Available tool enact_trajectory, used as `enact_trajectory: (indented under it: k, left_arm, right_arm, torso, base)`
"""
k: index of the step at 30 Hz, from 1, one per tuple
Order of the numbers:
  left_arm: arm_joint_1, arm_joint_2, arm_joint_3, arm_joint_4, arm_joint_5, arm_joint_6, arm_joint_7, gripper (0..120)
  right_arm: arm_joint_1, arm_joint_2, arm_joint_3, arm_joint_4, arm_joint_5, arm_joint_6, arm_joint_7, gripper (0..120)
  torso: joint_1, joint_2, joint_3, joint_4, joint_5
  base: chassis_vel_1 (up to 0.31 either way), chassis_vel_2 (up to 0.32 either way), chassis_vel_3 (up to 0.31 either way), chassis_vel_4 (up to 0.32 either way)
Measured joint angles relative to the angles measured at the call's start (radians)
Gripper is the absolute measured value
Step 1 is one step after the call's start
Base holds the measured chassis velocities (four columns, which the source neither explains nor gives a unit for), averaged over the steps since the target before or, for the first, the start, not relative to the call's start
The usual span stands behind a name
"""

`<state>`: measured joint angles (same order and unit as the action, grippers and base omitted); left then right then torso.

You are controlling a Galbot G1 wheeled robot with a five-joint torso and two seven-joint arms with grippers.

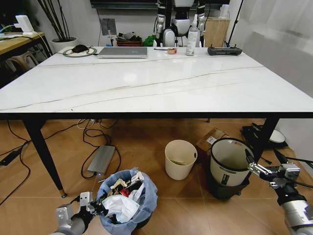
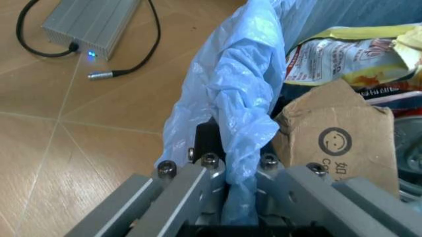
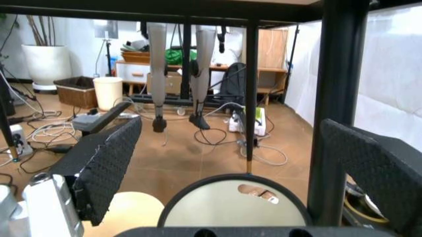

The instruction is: Pick up the trash bin and place the trash from the table into it.

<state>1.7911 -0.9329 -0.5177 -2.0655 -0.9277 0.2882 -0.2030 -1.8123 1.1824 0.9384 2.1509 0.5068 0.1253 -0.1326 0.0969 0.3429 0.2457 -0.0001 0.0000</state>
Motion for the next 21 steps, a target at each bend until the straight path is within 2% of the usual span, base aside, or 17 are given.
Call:
enact_trajectory:
  k: [21]
  left_arm:
    - [-0.007,-0.006,0.001,0.015,0.005,-0.001,0.002,0]
  right_arm:
    - [0.0,0.0,0.0,0.0,0.0,0.0,0.0,100]
  torso:
    - [-0.024,-0.084,-0.06,-0.0001,0.0]
  base:
    - [0.0,0.0,0.0,0.0]
